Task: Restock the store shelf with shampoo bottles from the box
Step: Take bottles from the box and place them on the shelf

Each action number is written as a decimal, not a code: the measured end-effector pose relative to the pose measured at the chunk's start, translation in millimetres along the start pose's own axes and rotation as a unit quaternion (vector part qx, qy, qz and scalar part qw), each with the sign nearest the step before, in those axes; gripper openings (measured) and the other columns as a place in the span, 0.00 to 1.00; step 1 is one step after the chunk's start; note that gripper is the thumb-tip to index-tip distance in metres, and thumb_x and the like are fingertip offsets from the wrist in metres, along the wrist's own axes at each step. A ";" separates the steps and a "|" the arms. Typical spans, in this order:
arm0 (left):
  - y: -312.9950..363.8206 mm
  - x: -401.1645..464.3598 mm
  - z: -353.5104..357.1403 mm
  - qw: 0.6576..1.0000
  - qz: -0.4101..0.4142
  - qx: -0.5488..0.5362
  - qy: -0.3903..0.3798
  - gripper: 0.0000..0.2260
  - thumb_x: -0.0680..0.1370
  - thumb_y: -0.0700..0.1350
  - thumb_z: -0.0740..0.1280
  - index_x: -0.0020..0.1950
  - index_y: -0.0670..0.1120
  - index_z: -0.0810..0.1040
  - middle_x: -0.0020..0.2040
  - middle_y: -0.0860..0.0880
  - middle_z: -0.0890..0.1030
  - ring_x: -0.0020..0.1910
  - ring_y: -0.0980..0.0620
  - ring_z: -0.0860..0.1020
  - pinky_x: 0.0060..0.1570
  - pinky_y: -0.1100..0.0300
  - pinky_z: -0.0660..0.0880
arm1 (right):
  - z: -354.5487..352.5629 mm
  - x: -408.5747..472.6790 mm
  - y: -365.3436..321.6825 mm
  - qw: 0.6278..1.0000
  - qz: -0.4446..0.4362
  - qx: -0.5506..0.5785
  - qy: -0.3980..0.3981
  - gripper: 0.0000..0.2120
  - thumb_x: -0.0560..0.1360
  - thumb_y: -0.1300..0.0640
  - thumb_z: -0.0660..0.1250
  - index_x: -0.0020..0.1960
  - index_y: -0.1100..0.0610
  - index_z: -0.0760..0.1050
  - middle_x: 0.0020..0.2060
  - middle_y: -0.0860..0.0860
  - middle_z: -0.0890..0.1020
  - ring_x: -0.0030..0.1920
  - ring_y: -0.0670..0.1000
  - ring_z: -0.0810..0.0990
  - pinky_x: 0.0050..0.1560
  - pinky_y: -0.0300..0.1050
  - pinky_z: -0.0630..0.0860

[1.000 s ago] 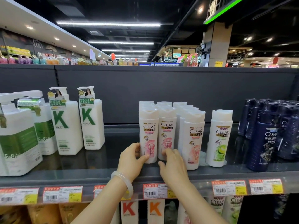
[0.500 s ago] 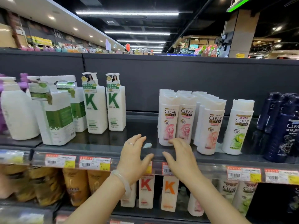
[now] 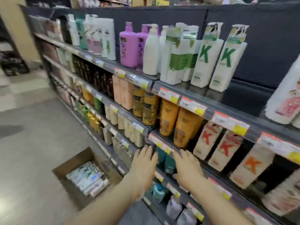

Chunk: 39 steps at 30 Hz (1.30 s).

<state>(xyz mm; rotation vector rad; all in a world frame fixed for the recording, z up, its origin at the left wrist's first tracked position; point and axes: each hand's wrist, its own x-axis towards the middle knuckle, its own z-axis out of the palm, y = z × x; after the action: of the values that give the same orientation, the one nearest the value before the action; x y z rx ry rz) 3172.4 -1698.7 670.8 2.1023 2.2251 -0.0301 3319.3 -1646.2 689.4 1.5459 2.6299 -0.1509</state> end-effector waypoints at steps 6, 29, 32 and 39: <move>-130.7 -93.8 83.2 0.974 -0.188 -0.002 -0.129 0.30 0.77 0.44 0.60 0.75 0.44 0.50 0.77 0.40 0.45 0.76 0.41 0.44 0.73 0.45 0.48 | 69.7 24.6 -113.6 0.982 -0.116 -0.028 -0.145 0.35 0.75 0.52 0.66 0.75 0.54 0.52 0.75 0.57 0.53 0.75 0.58 0.51 0.73 0.53 0.54; -447.8 -29.8 173.4 0.945 -0.195 0.029 -0.260 0.35 0.76 0.48 0.63 0.76 0.44 0.46 0.77 0.41 0.46 0.75 0.41 0.45 0.72 0.45 0.49 | 179.1 241.6 -357.8 0.955 -0.104 0.001 -0.276 0.23 0.75 0.60 0.61 0.68 0.58 0.62 0.67 0.58 0.66 0.68 0.58 0.63 0.66 0.51 0.65; -474.4 10.9 198.1 0.933 -0.172 0.029 -0.313 0.35 0.77 0.48 0.62 0.76 0.45 0.45 0.77 0.41 0.44 0.75 0.41 0.43 0.72 0.45 0.48 | 214.6 289.1 -367.3 0.949 -0.100 -0.004 -0.299 0.27 0.76 0.60 0.60 0.72 0.58 0.57 0.71 0.59 0.62 0.71 0.57 0.60 0.70 0.52 0.62; -532.2 98.8 283.6 0.915 -0.126 -0.013 -0.383 0.31 0.78 0.46 0.60 0.76 0.46 0.48 0.77 0.43 0.44 0.76 0.44 0.42 0.73 0.47 0.48 | 310.3 367.6 -384.4 0.919 -0.043 0.055 -0.387 0.30 0.76 0.56 0.63 0.75 0.56 0.54 0.72 0.54 0.61 0.72 0.56 0.60 0.70 0.49 0.58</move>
<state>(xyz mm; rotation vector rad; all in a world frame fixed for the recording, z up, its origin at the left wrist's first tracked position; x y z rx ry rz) 2648.9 -1650.9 359.3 1.3972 1.9317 -0.7016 2812.7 -1554.0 351.5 1.0688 2.0605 -0.7535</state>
